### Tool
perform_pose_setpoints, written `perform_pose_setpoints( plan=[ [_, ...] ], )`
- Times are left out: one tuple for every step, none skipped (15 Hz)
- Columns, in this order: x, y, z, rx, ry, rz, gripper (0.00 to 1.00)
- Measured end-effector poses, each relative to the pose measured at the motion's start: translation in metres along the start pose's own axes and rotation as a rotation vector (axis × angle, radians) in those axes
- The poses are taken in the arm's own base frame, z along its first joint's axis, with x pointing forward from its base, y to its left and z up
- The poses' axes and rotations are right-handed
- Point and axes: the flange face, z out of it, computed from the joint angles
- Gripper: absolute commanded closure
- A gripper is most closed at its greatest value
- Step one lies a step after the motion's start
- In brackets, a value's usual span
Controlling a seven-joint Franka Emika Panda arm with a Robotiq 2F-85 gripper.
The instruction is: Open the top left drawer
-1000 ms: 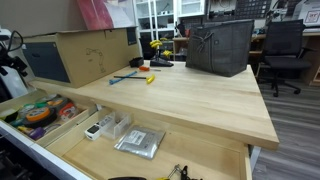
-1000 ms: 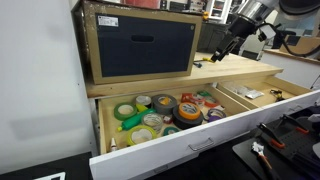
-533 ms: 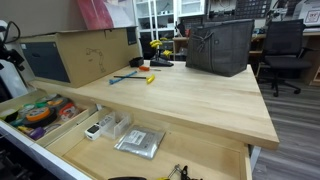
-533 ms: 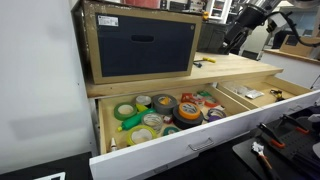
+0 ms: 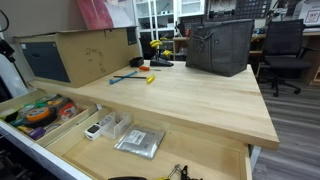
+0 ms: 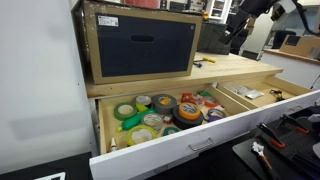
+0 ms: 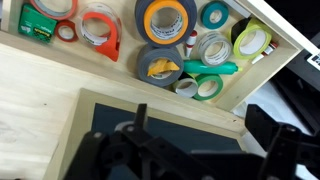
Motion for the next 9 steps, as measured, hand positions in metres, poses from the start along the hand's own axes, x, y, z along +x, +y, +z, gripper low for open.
perform_pose_setpoints(
  plan=[
    [0.001, -0.002, -0.003, 0.008, -0.006, 0.002, 0.00],
    [0.002, -0.004, -0.006, 0.017, -0.013, 0.006, 0.00],
    [0.004, -0.005, -0.009, 0.028, -0.021, 0.012, 0.00],
    [0.005, -0.006, -0.013, 0.036, -0.029, 0.017, 0.00],
    [0.006, -0.006, -0.017, 0.043, -0.036, 0.023, 0.00],
    [0.009, -0.005, -0.021, 0.046, -0.042, 0.029, 0.00],
    [0.011, -0.004, -0.027, 0.047, -0.045, 0.036, 0.00],
    [0.013, -0.003, -0.034, 0.048, -0.047, 0.044, 0.00],
    [0.016, -0.001, -0.040, 0.047, -0.050, 0.058, 0.00]
  ],
)
